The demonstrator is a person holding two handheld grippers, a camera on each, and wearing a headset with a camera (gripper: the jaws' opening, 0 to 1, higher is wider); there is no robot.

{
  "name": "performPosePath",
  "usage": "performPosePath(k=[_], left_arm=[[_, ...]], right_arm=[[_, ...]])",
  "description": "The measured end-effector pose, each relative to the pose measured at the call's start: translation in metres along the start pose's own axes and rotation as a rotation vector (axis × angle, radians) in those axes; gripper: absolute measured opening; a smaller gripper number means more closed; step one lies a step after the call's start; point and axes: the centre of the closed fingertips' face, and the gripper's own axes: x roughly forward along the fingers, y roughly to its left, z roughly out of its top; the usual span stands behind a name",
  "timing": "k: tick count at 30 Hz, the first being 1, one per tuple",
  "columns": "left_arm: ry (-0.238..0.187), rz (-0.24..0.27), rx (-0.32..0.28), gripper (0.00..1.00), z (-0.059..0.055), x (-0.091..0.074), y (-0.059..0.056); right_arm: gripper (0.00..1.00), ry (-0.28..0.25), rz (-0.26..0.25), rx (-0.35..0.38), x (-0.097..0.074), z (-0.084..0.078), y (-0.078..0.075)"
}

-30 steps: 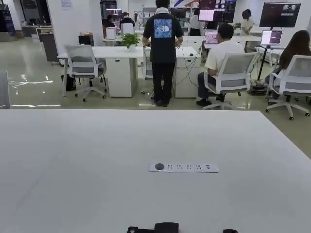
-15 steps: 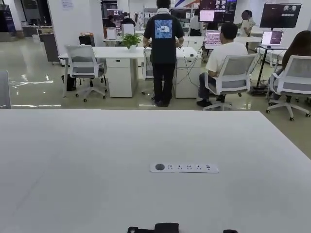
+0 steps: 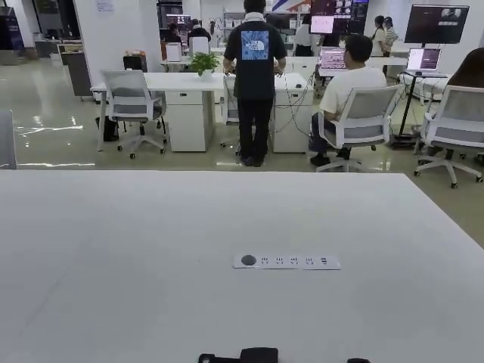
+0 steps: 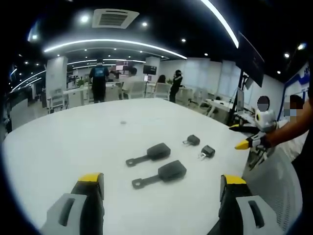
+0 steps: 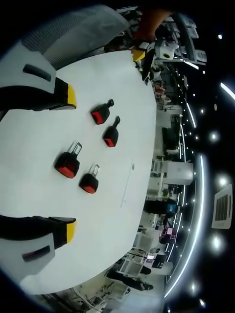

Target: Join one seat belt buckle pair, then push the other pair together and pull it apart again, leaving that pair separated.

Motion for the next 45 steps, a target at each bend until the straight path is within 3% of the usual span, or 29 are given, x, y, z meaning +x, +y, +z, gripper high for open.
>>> performPosePath(k=[45], left_arm=[[0.012, -0.018, 0.000, 1.00, -0.002, 0.010, -0.002]], right_arm=[[0.89, 0.031, 0.034, 0.002, 0.005, -0.011, 0.002]])
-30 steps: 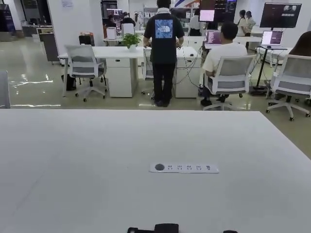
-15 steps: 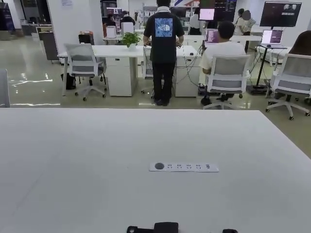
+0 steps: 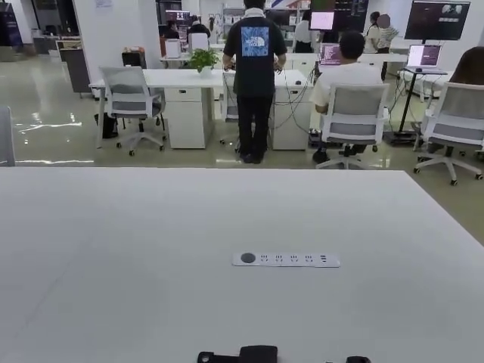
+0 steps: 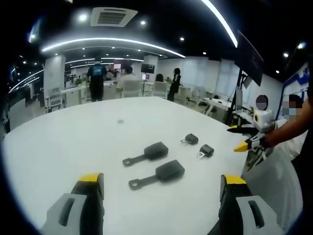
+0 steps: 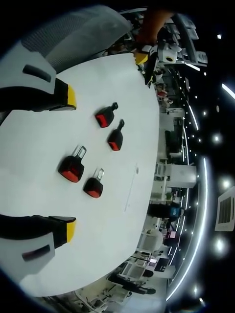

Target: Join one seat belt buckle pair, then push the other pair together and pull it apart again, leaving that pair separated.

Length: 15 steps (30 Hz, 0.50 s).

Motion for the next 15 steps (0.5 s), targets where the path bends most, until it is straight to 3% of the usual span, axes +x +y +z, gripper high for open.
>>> performPosePath(k=[15], left_arm=[[0.028, -0.015, 0.024, 1.00, 0.0014, 0.0088, -0.0021]], right_arm=[[0.87, 0.023, 0.028, -0.015, 0.0089, -0.0004, -0.0037]])
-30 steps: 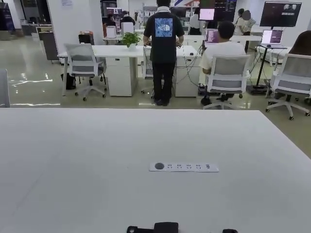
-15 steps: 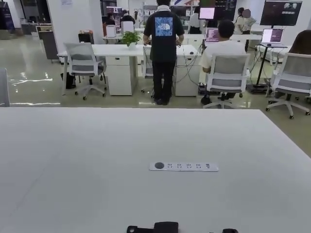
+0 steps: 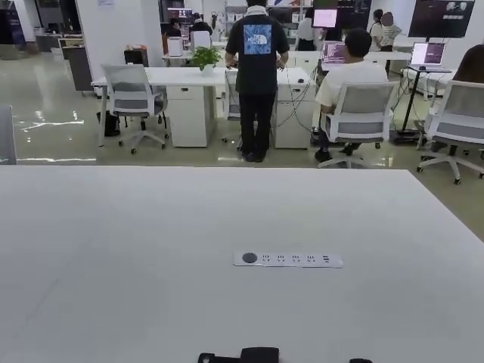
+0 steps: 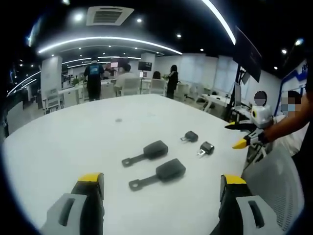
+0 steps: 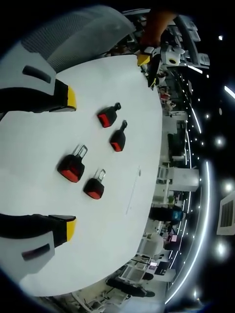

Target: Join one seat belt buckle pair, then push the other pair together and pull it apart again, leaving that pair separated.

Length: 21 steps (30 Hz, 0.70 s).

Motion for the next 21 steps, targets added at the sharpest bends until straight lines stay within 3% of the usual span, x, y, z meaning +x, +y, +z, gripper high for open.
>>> performPosePath(k=[21], left_arm=[[0.050, -0.055, 0.022, 1.00, -0.003, 0.021, 0.003]], right_arm=[[0.84, 0.045, 0.072, -0.009, 0.024, -0.002, 0.004]])
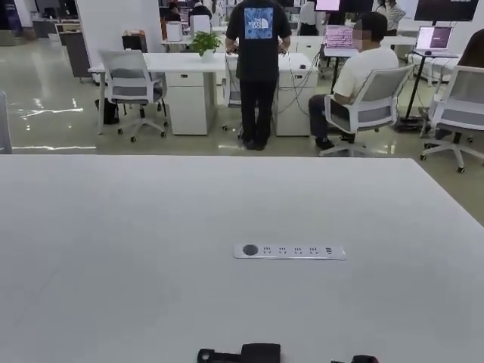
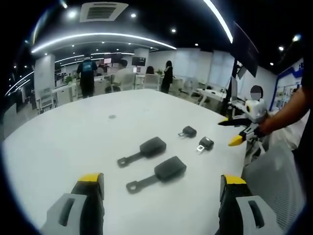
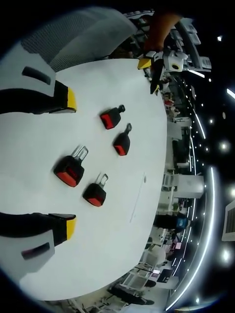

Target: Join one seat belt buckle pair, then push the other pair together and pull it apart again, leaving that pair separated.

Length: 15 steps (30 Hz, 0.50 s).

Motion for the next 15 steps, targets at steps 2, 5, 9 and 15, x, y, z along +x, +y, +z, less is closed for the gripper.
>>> performPosePath(k=[2, 5, 9, 15], left_arm=[[0.013, -0.009, -0.002, 1.00, -0.003, 0.004, 0.001], [0.030, -0.019, 0.008, 1.00, -0.005, 0.009, -0.001], [0.045, -0.028, 0.017, 1.00, -0.005, 0.015, 0.000], [0.059, -0.039, 0.021, 1.00, -0.007, 0.027, 0.005]], right_arm=[[0.84, 0.005, 0.005, -0.002, 0.003, -0.001, -0.003], [0.84, 0.013, 0.012, -0.001, 0.006, -0.003, -0.006], [0.83, 0.026, 0.030, -0.002, 0.011, -0.006, -0.008], [0.82, 0.044, 0.056, -0.024, 0.018, -0.009, -0.008]])
